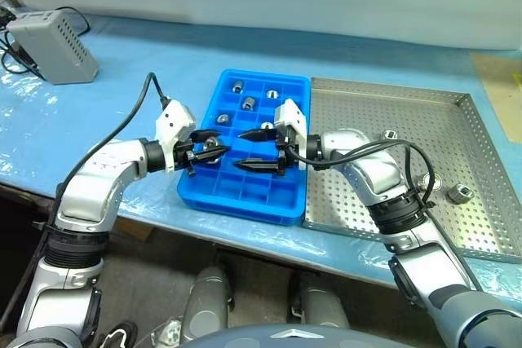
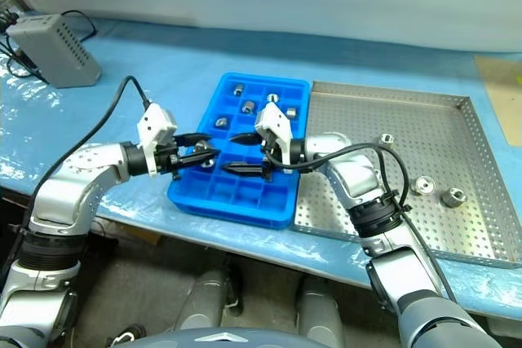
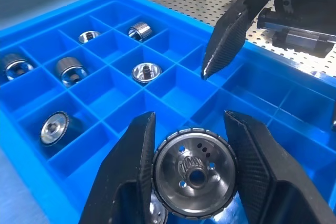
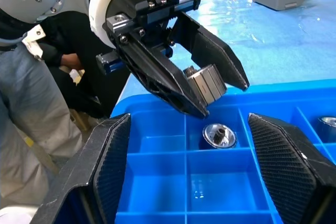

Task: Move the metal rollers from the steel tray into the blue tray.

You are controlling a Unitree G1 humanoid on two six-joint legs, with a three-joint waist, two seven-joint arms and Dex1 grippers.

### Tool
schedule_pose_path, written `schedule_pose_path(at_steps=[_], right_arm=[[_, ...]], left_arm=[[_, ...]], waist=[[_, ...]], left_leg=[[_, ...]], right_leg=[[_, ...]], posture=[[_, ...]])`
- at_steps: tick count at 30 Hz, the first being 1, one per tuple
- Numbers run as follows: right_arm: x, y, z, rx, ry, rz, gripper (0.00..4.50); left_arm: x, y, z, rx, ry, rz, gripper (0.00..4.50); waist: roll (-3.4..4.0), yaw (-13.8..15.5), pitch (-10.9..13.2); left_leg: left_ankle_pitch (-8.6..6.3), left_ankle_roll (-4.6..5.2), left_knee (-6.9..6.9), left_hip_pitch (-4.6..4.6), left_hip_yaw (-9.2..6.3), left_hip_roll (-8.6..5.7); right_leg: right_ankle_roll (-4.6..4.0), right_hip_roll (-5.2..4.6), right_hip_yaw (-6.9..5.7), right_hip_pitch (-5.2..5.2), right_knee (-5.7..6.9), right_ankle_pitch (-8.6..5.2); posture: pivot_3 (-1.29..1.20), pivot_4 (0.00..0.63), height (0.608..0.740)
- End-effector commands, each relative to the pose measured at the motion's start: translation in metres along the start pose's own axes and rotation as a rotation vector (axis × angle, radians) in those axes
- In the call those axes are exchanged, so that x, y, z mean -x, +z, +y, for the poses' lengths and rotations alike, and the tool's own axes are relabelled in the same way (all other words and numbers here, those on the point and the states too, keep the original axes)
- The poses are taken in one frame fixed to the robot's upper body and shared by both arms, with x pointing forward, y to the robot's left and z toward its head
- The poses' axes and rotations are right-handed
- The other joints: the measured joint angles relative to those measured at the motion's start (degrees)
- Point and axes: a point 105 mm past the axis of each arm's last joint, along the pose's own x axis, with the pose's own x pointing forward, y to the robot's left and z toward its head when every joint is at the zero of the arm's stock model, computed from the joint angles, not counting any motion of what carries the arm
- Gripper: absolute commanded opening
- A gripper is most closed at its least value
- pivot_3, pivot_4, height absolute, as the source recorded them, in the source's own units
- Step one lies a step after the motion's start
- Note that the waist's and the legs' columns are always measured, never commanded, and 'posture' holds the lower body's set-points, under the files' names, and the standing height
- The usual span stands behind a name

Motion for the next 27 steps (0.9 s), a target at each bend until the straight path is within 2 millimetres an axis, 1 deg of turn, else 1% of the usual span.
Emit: schedule_pose_path(at_steps=[1, 5, 8, 11, 16, 23, 27], right_arm=[[0.004, 0.009, 0.000, 0.035, -0.012, -0.023, 3.63], [0.007, 0.009, -0.002, 0.036, -0.035, -0.024, 3.63], [0.008, 0.008, -0.002, 0.035, -0.048, -0.024, 3.63], [0.009, 0.008, -0.002, 0.033, -0.058, -0.024, 3.63], [0.012, 0.007, -0.003, 0.032, -0.076, -0.020, 3.63], [0.014, 0.006, -0.004, 0.029, -0.097, -0.024, 3.63], [0.014, 0.005, -0.003, 0.024, -0.104, -0.027, 3.63]], left_arm=[[-0.005, 0.002, 0.002, -0.023, 0.002, -0.013, 1.72], [-0.013, -0.005, 0.027, 0.023, 0.112, -0.016, 1.72], [-0.021, -0.003, 0.034, 0.031, 0.146, -0.043, 1.72], [-0.028, 0.002, 0.032, 0.033, 0.136, -0.064, 1.72], [-0.036, 0.003, 0.028, 0.032, 0.096, -0.068, 1.72], [-0.041, -0.007, 0.034, 0.047, 0.105, -0.039, 1.72], [-0.051, -0.014, 0.028, 0.062, 0.086, -0.027, 1.72]], waist=[[0.00, -0.02, 0.00], [-0.01, -0.03, 0.00], [-0.01, -0.15, -0.01], [-0.02, -0.14, -0.01], [-0.02, -0.13, -0.01], [-0.02, -0.21, -0.01], [-0.03, -0.22, -0.02]], left_leg=[[0.04, -0.06, -0.01, 0.00, -0.01, 0.14], [0.24, -0.35, -0.33, -0.01, -0.01, 0.32], [0.24, -0.35, -0.32, -0.01, 0.00, 0.38], [0.23, -0.33, -0.31, -0.02, 0.01, 0.37], [0.23, -0.34, -0.30, -0.02, 0.01, 0.39], [0.23, -0.34, -0.29, -0.01, 0.01, 0.40], [0.23, -0.34, -0.28, -0.02, 0.02, 0.40]], right_leg=[[0.00, 0.15, 0.02, -0.03, -0.01, 0.00], [-0.10, 0.38, 0.02, -0.25, 0.03, -0.03], [-0.15, 0.43, 0.03, -0.28, 0.04, -0.05], [-0.16, 0.43, 0.04, -0.27, 0.02, -0.05], [-0.18, 0.43, 0.03, -0.27, 0.03, -0.05], [-0.21, 0.43, 0.04, -0.27, 0.03, -0.03], [-0.21, 0.44, 0.03, -0.27, 0.03, -0.03]], posture=[[-0.01, 0.150, 0.740], [-0.03, 0.150, 0.740], [-0.04, 0.150, 0.740], [-0.05, 0.150, 0.740], [-0.07, 0.150, 0.740], [-0.09, 0.150, 0.740], [-0.09, 0.150, 0.740]])
